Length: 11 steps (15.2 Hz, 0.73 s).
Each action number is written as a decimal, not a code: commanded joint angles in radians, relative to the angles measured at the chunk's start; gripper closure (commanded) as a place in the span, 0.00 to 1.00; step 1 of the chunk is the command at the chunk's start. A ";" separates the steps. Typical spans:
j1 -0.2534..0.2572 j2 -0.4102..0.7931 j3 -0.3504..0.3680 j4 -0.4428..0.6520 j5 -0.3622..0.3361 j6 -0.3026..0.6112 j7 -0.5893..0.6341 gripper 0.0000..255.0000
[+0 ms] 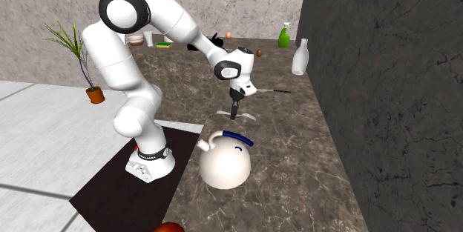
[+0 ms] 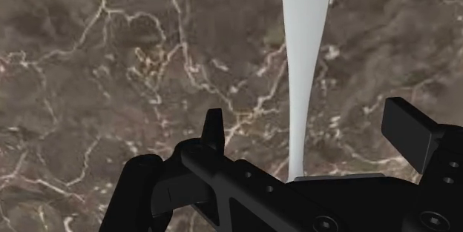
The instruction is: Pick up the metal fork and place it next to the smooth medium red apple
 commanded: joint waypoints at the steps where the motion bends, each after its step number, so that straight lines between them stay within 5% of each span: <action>1: 0.000 0.002 0.001 -0.001 -0.001 0.003 0.001 0.00; 5: 0.000 0.002 0.000 -0.001 -0.001 0.003 0.001 0.00; 6: 0.000 0.002 0.000 -0.001 -0.001 0.003 0.001 1.00; 11: 0.000 0.002 0.000 0.000 -0.001 0.003 0.001 1.00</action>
